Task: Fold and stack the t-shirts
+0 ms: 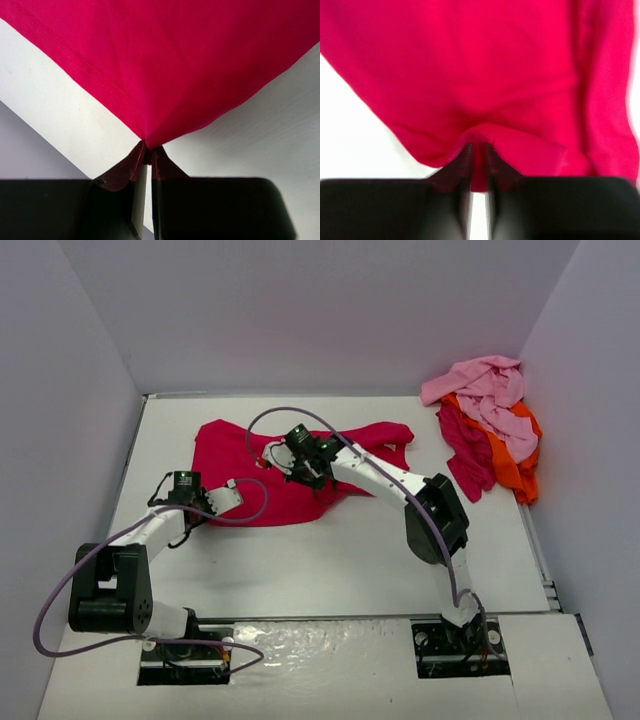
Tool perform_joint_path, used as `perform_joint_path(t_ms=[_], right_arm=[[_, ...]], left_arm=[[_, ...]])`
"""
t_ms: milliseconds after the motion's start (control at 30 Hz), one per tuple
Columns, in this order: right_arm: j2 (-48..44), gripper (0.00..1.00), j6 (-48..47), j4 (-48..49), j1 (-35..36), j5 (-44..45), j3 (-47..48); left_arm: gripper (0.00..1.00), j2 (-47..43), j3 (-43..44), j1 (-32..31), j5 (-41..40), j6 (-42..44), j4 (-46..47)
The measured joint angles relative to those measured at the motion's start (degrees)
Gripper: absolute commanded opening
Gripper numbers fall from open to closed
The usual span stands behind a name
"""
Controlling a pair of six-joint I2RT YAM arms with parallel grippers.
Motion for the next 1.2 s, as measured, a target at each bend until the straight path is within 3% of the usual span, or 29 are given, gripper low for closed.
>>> perform_joint_path(t_ms=[33, 233, 300, 667, 1200], right_arm=[[1.2, 0.36, -0.2, 0.0, 0.8, -0.2, 0.3], [6.0, 0.51, -1.5, -0.6, 2.3, 1.5, 0.0], [6.0, 0.64, -1.7, -0.6, 1.4, 2.7, -0.2], [3.5, 0.59, -4.5, 0.2, -12.3, 6.7, -0.2], [3.5, 0.56, -3.7, 0.3, -9.1, 2.1, -0.7]], left_arm=[[0.00, 0.0, 0.0, 0.0, 0.0, 0.0, 0.0], [0.00, 0.4, 0.0, 0.0, -0.2, 0.0, 0.0], [0.00, 1.0, 0.0, 0.0, -0.5, 0.0, 0.2], [0.00, 4.1, 0.0, 0.0, -0.9, 0.0, 1.1], [0.00, 4.3, 0.0, 0.0, -1.6, 0.0, 2.1]])
